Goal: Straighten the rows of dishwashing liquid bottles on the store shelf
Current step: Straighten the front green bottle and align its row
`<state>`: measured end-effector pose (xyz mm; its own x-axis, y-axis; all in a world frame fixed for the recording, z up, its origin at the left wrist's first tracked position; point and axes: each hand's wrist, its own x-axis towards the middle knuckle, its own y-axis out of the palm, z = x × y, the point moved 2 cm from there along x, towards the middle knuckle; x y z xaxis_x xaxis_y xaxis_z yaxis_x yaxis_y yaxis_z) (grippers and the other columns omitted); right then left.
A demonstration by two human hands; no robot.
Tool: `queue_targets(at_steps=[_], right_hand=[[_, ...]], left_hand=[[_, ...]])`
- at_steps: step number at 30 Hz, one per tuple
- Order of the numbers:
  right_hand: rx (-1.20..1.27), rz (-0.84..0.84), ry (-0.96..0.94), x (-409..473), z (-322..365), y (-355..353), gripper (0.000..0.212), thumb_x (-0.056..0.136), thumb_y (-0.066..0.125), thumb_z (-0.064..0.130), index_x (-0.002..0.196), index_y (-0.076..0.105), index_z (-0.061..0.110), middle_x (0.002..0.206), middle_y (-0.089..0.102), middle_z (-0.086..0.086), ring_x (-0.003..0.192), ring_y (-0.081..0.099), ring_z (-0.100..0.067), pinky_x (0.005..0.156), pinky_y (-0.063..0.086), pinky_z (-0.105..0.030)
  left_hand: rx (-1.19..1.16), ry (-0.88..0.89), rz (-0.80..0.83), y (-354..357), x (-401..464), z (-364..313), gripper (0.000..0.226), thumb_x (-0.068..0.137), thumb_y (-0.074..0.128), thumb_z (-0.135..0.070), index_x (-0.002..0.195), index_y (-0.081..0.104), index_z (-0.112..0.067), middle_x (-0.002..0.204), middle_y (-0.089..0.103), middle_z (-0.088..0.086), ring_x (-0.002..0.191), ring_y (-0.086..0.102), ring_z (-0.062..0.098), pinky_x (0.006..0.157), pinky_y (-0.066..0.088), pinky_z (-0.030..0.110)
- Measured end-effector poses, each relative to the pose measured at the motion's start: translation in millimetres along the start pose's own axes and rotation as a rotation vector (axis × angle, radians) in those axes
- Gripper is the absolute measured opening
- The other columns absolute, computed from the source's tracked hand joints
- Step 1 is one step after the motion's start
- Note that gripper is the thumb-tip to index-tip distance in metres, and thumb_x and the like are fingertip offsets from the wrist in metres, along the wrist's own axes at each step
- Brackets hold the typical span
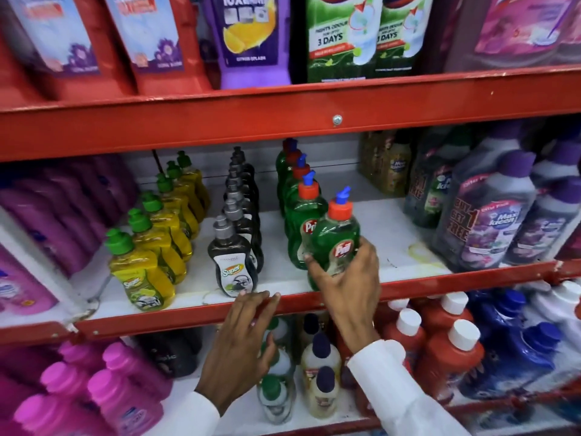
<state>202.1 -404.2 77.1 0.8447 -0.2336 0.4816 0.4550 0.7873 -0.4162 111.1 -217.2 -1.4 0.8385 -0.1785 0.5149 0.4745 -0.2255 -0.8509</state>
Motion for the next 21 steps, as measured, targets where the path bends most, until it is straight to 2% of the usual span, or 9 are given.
queue_targets(at_steps=[4, 8, 11, 16, 19, 21], right_hand=[[-0.075, 0.028, -0.009, -4.0, 20.0, 18.1, 0.085, 0.063, 0.079, 0.062, 0.122, 0.045, 0.011, 0.115, 0.056, -0.007, 0.107, 0.053, -0.025, 0.079, 0.046, -0.032], [-0.176, 0.078, 0.002, -0.4, 25.8, 18.5, 0.092, 0.06, 0.072, 0.075, 0.117, 0.043, 0.009, 0.112, 0.054, -0.009, 0.107, 0.053, -0.027, 0.074, 0.048, -0.035], [-0.157, 0.182, -0.012, 1.0, 16.7, 13.7, 0.095, 0.06, 0.074, 0.074, 0.12, 0.042, 0.007, 0.116, 0.053, -0.009, 0.11, 0.052, -0.027, 0.08, 0.051, -0.038], [0.068, 0.465, -0.008, 12.4, -24.2, -9.7, 0.093, 0.065, 0.084, 0.052, 0.14, 0.041, 0.016, 0.132, 0.055, 0.0, 0.117, 0.058, -0.019, 0.1, 0.052, -0.04], [0.117, 0.625, -0.062, 28.6, -43.2, -20.4, 0.069, 0.078, 0.081, 0.024, 0.139, 0.049, 0.017, 0.126, 0.066, 0.002, 0.115, 0.064, -0.015, 0.1, 0.054, -0.036], [0.134, 0.68, -0.118, 36.7, -45.9, -19.6, 0.049, 0.083, 0.076, 0.014, 0.129, 0.057, 0.021, 0.118, 0.071, 0.004, 0.111, 0.067, -0.011, 0.098, 0.055, -0.034]], left_hand=[[0.003, 0.021, -0.007, -3.6, -2.3, 1.3, 0.069, 0.084, 0.063, -0.023, 0.148, 0.04, -0.017, 0.14, 0.052, 0.008, 0.134, 0.046, 0.028, 0.114, 0.037, 0.047], [-0.035, 0.0, 0.0, -6.1, -0.3, -0.3, 0.066, 0.084, 0.062, -0.025, 0.146, 0.042, -0.017, 0.137, 0.053, 0.007, 0.131, 0.048, 0.028, 0.113, 0.041, 0.048], [-0.084, -0.041, -0.014, -8.2, 2.6, -3.1, 0.06, 0.086, 0.06, -0.03, 0.143, 0.046, -0.017, 0.135, 0.054, 0.005, 0.128, 0.049, 0.026, 0.111, 0.043, 0.046], [-0.276, -0.182, -0.098, -21.7, 22.6, -17.0, 0.05, 0.09, 0.054, -0.038, 0.137, 0.053, -0.018, 0.135, 0.053, -0.002, 0.124, 0.049, 0.011, 0.107, 0.041, 0.025], [-0.417, -0.266, -0.093, -23.9, 47.4, -26.3, 0.051, 0.092, 0.056, -0.038, 0.14, 0.05, -0.02, 0.136, 0.054, -0.005, 0.118, 0.054, 0.007, 0.102, 0.041, 0.02], [-0.491, -0.299, -0.066, -22.4, 64.6, -29.2, 0.05, 0.09, 0.065, -0.033, 0.137, 0.052, -0.02, 0.126, 0.061, -0.007, 0.106, 0.061, 0.005, 0.095, 0.044, 0.012]])
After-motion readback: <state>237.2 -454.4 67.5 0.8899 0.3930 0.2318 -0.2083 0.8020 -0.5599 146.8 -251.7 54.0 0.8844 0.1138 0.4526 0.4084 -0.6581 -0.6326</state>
